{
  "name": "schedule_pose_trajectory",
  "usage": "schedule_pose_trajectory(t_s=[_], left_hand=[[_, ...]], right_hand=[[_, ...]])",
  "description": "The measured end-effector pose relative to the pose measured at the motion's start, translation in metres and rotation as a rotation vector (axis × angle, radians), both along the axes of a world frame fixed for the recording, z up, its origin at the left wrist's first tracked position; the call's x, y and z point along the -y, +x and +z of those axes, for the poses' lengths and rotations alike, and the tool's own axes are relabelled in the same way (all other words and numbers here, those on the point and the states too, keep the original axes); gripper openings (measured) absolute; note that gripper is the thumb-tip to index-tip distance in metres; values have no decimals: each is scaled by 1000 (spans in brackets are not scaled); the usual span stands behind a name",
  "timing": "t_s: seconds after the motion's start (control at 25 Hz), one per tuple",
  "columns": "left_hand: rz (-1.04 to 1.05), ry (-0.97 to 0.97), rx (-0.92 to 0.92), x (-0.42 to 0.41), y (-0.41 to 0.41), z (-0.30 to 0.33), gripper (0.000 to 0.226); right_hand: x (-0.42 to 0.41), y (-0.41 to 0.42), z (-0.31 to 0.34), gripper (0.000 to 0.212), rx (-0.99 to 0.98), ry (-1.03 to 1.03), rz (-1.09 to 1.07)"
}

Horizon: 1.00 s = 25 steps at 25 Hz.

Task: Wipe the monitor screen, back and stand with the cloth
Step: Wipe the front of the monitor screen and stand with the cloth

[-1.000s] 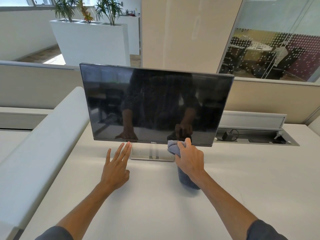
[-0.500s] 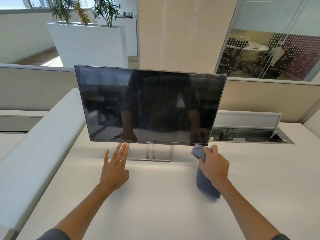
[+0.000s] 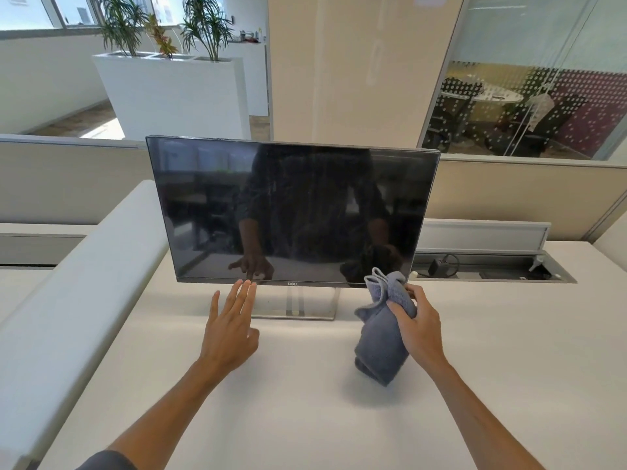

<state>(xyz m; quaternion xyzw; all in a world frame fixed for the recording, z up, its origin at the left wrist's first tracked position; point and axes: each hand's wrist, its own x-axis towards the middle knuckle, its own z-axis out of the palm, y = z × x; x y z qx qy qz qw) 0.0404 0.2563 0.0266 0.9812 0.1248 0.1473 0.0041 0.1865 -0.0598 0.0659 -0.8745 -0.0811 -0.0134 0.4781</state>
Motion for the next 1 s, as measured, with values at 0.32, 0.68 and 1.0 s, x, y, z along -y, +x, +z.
schedule_pose_trajectory(t_s=[0.32, 0.68, 1.0], left_hand=[[-84, 14, 351, 3, 28, 88, 56], [51, 140, 542, -67, 41, 196, 61], [152, 161, 370, -130, 36, 216, 74]], right_hand=[[-45, 17, 96, 36, 317, 385, 36], [-104, 80, 227, 34, 891, -323, -114], [-215, 53, 235, 32, 862, -484, 217]])
